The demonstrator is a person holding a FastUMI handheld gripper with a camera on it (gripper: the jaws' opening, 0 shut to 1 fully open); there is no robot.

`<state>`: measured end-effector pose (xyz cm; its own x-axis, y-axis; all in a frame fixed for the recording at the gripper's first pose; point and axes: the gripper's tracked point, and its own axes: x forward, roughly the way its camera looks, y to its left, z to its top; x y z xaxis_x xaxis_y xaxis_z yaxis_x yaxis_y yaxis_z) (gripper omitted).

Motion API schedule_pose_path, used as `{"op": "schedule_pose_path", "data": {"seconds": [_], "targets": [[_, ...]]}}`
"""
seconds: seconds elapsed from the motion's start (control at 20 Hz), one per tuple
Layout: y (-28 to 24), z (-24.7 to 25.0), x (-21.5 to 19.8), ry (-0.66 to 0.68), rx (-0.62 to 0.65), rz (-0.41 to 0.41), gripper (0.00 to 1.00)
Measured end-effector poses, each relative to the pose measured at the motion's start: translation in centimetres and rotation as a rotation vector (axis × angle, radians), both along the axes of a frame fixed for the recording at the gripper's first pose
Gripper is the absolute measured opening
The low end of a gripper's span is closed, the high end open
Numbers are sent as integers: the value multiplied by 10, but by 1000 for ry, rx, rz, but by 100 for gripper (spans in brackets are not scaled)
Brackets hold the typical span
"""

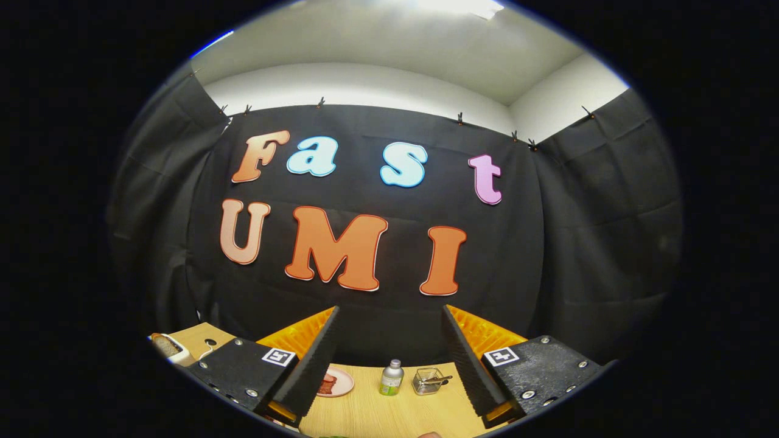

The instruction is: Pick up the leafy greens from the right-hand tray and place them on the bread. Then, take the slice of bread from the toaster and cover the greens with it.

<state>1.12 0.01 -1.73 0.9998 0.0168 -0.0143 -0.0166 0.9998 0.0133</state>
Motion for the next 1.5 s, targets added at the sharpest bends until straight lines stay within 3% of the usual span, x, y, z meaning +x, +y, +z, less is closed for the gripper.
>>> {"op": "schedule_pose_path", "data": {"seconds": [0.25,0.5,1.05,1.5], "targets": [[3,-13,8,42,45,7,97],[-2,-27,0,56,7,-6,97],[20,-175,-36,472,5,91,97],[48,-292,-92,845,-3,199,97]]}}
